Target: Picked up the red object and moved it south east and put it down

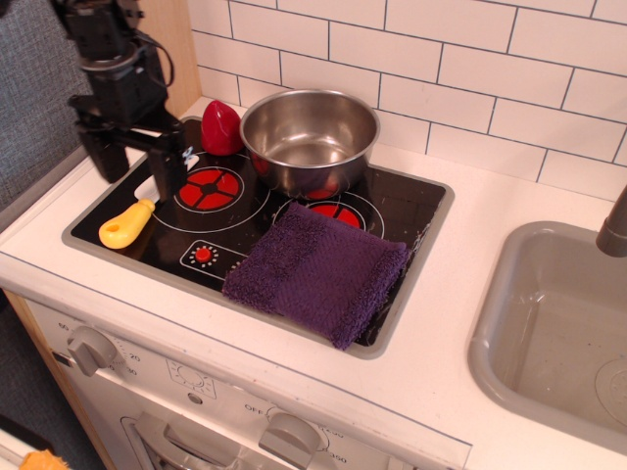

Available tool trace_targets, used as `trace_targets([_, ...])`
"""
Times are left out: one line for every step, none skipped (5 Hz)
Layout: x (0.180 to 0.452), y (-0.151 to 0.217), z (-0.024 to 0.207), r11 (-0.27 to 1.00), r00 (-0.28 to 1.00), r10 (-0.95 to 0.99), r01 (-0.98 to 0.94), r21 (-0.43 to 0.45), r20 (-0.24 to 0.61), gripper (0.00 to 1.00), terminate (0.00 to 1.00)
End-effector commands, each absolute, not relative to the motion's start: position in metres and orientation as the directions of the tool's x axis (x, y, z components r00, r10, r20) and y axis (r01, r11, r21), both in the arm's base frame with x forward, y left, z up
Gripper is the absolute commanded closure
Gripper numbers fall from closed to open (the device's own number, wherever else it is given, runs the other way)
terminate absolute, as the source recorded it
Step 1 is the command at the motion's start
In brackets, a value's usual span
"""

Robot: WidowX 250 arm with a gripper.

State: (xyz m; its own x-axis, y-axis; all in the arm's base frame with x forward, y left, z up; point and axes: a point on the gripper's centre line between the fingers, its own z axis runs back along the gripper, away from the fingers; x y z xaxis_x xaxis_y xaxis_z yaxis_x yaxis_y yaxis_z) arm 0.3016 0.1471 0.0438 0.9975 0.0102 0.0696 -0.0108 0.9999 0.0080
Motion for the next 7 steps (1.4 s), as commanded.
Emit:
trace_targets([0.36,0.167,0.059,0.998,0.99,0.029,-0.037,0.055,0.135,0.0,0.0])
trace_targets([0.381,0.154,0.053,0.999,0.99,0.008,-0.014,0.039,0.138,0.0,0.0])
trace_targets([0.391,0.146,0.051,0.999,0.988,0.013,-0.017,0.031,0.151,0.0,0.0])
trace_targets([0.4,0.143,0.049,0.999,0.987,0.02,-0.025,0.028,0.158,0.0,0.0])
trace_targets([0.406,0.146,0.045,0.999,0.989,0.026,-0.032,0.036,0.149,0.0,0.0])
trace_targets([0.404,0.148,0.044,0.999,0.988,0.03,-0.036,0.035,0.149,1.0,0.0])
trace_targets([0.403,0.144,0.059,0.999,0.985,-0.002,-0.005,0.04,0.172,1.0,0.0])
